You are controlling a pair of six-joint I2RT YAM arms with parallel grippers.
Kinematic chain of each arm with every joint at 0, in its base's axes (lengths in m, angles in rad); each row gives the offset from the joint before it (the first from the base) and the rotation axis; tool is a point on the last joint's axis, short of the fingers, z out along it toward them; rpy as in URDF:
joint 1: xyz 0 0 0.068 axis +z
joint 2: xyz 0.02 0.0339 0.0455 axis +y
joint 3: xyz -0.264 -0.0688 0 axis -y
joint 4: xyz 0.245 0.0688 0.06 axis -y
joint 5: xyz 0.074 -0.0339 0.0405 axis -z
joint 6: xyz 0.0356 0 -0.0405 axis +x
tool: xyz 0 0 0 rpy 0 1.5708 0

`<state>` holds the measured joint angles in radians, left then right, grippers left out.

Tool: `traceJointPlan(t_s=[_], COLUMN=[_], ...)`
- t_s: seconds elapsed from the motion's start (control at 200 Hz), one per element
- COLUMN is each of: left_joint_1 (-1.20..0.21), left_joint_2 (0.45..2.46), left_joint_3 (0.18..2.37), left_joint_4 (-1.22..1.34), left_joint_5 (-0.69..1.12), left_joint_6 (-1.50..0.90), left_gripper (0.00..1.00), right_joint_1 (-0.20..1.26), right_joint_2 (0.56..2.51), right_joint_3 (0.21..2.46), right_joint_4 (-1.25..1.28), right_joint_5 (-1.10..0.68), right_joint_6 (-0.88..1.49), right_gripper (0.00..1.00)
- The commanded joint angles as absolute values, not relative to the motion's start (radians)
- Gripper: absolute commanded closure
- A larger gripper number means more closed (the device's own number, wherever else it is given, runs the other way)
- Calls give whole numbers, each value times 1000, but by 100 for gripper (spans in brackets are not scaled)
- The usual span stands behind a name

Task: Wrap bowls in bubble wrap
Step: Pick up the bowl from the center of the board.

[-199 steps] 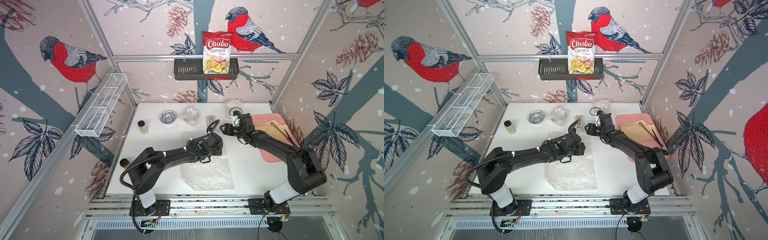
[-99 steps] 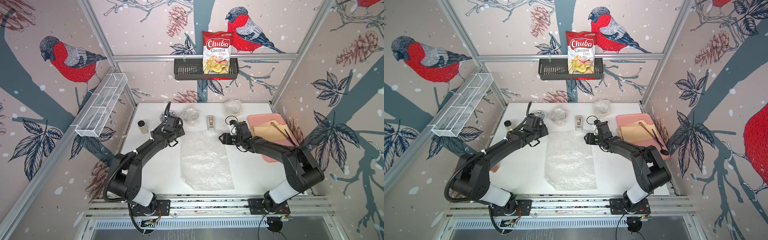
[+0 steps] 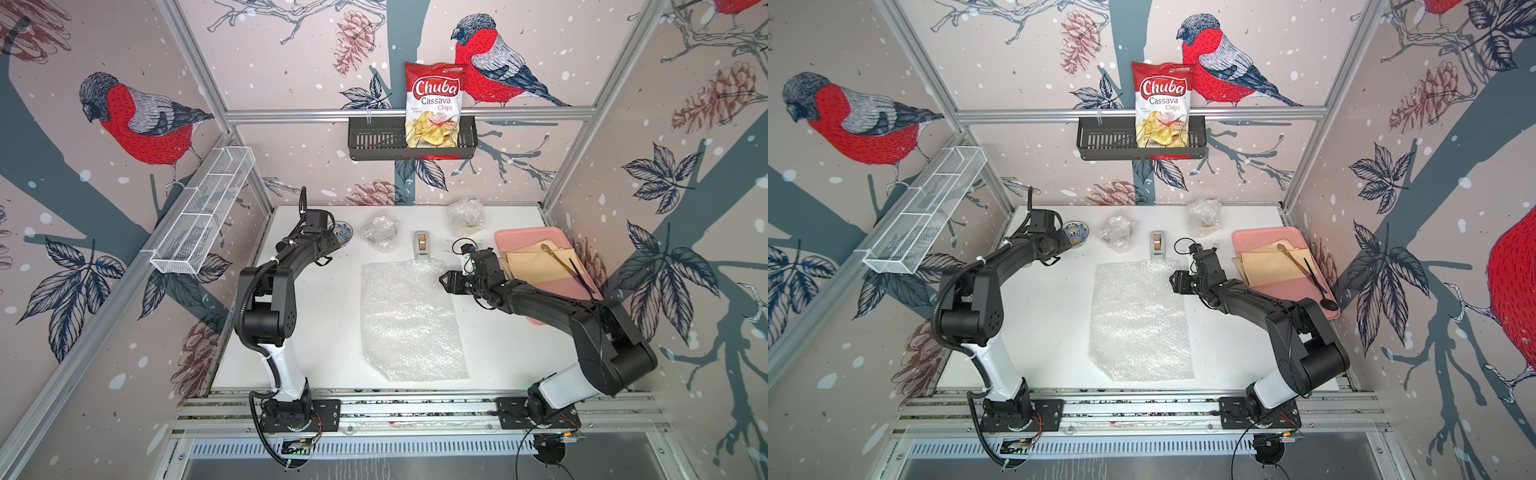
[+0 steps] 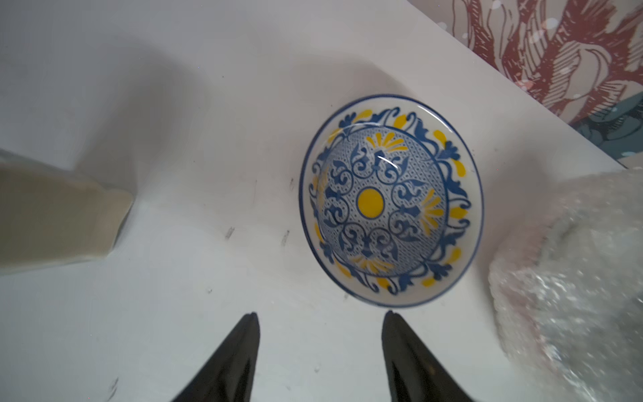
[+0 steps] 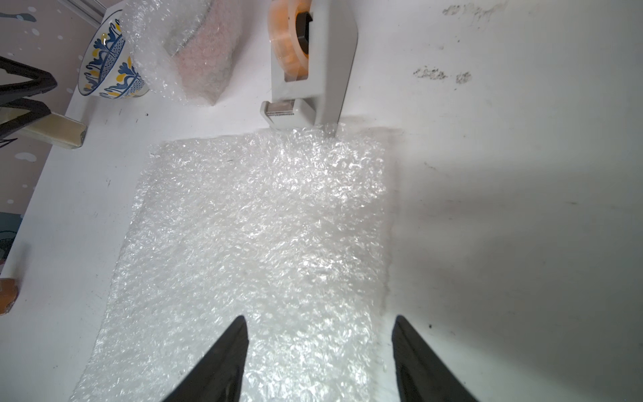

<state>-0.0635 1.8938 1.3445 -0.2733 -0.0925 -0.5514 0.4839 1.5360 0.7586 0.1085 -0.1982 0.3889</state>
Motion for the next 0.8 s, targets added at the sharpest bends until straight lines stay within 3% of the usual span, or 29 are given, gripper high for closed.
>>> traceJointPlan(t_s=[0.0,0.17,0.255,0.365,0.47,0.585,0.795], left_joint_1=[-47,-37,-31,-25,-25,-26,-47], left_joint_2=[1954,2059,2114,2152,2130,2072,1874], left_joint_3=[1401,1486,1543,1588,1563,1515,1376], left_joint_4=[-298,-277,-290,-309,-286,-265,-255], left_joint_5=[-116,-98,-94,-85,-73,-64,-18], left_joint_6=[-552,-542,-521,-504,-500,-496,-481], left_gripper=[40,42,49,76,89,97,100], right_joint_1=[485,482,480,479,474,472,463], right_joint_2=[1522,1514,1510,1509,1515,1525,1541], right_joint_3=[752,747,746,744,741,744,742], right_joint_4=[143,146,145,146,148,151,159], right_joint_5=[-195,-193,-192,-186,-186,-186,-196], right_joint_6=[379,379,379,380,379,379,389], right_gripper=[34,35,34,34,34,34,34])
